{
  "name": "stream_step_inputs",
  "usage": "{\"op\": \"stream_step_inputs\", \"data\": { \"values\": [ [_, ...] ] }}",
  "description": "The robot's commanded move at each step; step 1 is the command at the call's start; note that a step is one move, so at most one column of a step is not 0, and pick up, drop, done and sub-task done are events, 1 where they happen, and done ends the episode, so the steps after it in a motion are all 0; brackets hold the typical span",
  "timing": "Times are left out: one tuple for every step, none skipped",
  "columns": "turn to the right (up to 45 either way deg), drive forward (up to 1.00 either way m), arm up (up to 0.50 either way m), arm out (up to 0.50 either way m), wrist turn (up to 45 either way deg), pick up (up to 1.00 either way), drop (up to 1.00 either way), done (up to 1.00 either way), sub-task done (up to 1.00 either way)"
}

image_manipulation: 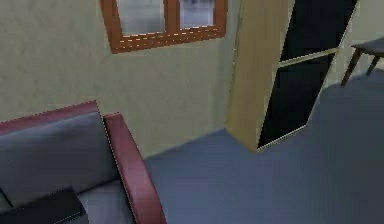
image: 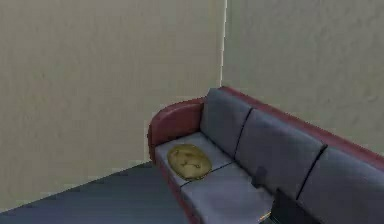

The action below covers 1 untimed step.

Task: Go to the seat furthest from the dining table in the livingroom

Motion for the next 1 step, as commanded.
{"op": "stream_step_inputs", "data": {
  "values": [
    [-45.0,0.00,0.00,0.00,0.0,0.00,0.00,0.00,0.00]
  ]
}}
